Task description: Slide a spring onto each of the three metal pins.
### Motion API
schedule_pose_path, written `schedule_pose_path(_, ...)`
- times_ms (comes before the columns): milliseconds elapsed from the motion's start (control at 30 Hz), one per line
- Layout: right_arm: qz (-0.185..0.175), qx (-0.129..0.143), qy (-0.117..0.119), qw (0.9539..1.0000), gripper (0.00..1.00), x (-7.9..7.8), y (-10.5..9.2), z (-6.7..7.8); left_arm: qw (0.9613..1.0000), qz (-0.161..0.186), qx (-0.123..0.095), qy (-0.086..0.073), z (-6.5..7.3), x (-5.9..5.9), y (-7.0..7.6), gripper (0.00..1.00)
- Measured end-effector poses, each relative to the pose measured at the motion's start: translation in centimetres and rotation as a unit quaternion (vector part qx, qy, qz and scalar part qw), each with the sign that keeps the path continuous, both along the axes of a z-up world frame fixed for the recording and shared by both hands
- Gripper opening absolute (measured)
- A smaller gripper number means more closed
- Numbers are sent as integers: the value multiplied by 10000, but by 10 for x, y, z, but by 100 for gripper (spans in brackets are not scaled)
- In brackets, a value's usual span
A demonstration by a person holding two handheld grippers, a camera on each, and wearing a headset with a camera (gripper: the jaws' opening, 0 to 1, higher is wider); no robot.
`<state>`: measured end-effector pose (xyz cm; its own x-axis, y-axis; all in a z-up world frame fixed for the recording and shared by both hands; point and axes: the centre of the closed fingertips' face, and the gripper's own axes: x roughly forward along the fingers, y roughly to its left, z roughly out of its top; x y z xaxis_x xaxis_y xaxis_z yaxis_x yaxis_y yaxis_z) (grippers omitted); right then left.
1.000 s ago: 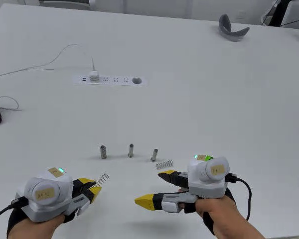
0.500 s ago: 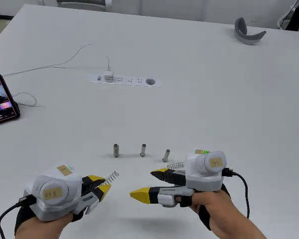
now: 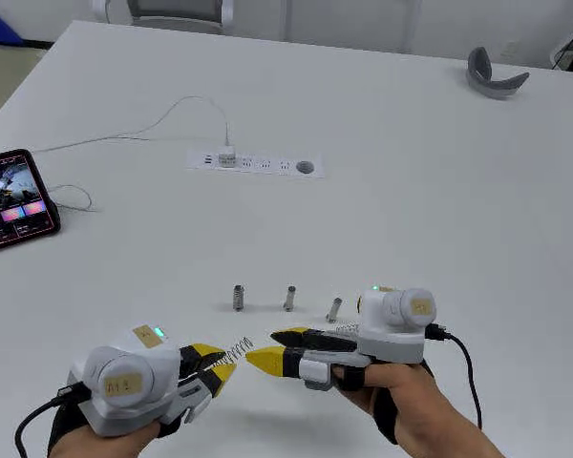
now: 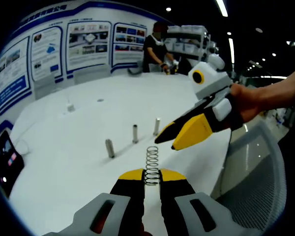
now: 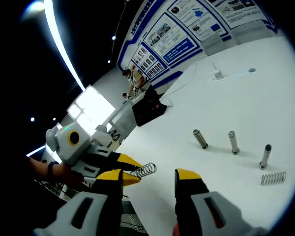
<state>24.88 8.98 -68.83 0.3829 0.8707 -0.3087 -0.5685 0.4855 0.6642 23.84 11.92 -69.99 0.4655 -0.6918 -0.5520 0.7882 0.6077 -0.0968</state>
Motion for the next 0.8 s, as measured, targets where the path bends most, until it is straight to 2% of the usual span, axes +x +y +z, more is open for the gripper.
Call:
schedule_pose_path(300,66,201,138,9997,33,0,6,2,9997,-198,-46,-111,12,0,-14,11)
schedule_pose_path(500,-48,495,364,9981,27,2,11,7,9994,-317,-30,-161,13,-1,-21,11)
schedule_pose_path(800,-111,494,451,9977,17,3,7,4,9990,-412,-3,-177,14,-3,-24,11)
